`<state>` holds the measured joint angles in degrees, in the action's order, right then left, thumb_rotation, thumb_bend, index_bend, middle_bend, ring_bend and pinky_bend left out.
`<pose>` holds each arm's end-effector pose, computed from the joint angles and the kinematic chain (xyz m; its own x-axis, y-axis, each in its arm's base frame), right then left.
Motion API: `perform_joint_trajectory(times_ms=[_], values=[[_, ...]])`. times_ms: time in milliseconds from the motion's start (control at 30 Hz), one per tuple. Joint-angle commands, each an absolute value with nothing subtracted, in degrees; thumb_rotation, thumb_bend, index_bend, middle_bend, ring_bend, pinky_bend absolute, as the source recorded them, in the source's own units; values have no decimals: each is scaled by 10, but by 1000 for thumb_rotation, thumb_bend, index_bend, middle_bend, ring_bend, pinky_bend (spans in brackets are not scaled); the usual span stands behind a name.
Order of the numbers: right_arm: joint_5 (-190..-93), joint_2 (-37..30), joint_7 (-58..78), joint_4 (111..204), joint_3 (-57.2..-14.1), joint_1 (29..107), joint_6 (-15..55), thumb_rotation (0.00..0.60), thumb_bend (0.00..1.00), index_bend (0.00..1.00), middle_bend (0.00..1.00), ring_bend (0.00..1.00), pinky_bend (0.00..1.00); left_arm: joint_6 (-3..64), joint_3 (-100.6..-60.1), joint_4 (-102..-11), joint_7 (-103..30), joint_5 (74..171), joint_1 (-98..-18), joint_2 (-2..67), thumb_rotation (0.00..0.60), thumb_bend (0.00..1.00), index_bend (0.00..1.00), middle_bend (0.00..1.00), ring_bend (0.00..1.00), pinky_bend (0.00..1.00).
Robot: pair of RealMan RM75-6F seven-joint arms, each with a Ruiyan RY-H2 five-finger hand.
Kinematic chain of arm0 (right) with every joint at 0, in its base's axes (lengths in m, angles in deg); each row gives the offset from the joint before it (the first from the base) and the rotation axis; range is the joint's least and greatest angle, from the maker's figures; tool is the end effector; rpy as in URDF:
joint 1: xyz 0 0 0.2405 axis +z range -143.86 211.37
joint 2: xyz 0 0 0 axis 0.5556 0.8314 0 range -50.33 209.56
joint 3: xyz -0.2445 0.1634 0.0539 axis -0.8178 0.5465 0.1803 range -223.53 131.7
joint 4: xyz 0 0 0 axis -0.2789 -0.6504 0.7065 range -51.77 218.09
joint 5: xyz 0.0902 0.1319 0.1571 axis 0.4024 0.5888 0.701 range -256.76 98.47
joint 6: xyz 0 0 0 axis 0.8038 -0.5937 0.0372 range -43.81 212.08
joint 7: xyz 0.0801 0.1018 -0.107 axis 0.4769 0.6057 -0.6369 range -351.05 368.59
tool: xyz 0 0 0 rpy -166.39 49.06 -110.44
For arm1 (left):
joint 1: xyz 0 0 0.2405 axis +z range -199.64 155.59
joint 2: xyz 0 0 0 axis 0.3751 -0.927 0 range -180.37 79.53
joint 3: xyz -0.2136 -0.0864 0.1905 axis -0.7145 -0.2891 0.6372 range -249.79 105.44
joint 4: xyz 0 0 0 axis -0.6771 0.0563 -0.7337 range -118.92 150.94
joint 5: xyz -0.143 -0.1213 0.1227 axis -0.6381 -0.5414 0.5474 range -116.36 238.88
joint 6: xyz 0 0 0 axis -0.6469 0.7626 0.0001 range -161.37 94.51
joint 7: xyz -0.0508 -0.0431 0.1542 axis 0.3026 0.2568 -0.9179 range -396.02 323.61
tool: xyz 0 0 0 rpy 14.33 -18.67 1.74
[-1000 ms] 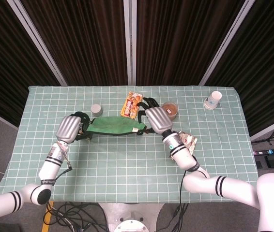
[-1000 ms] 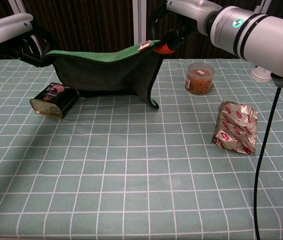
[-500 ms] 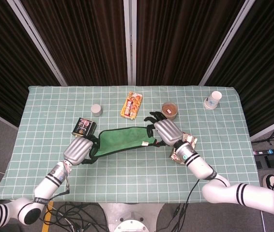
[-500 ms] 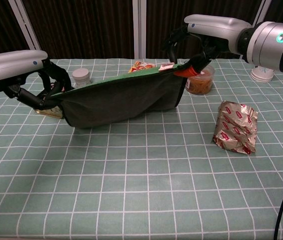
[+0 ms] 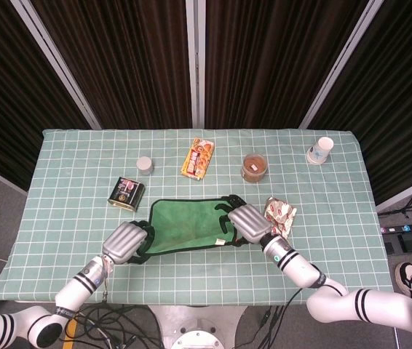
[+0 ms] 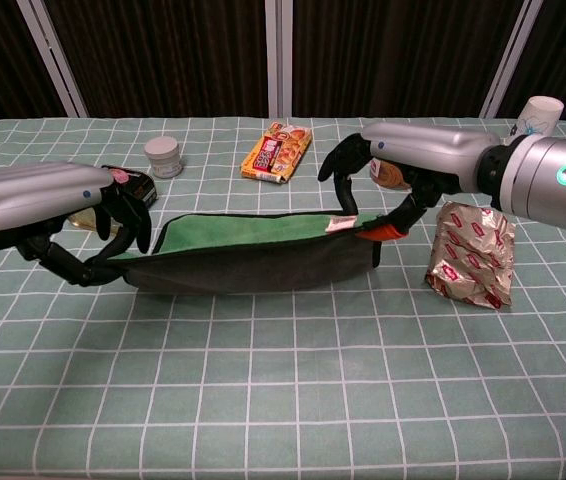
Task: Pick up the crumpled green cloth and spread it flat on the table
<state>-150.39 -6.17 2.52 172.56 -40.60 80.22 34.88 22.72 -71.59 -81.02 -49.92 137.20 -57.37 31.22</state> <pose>-0.1428 -0.3694 -0.0541 0.3920 -0.4245 0.8161 -0.8466 -0.5137 0.1394 -0.1987 0.3028 -0.0341 0.4367 0.4145 0.7984 0.8527 -0.4735 -0.2206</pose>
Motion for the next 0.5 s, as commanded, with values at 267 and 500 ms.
perform_joint_trajectory(times_ms=[267, 500], values=[[-1554, -105, -11, 1689, -446, 776, 320, 600, 512, 694, 154, 0, 0, 176, -700, -796, -530, 1348, -586, 326, 529, 248, 491, 349, 245, 368], [-1575, -119, -32, 1682, -462, 764, 312, 600, 510, 684, 146, 0, 0, 146, -698, -827, -556, 1316, -601, 305, 492, 14, 313, 282, 197, 339]])
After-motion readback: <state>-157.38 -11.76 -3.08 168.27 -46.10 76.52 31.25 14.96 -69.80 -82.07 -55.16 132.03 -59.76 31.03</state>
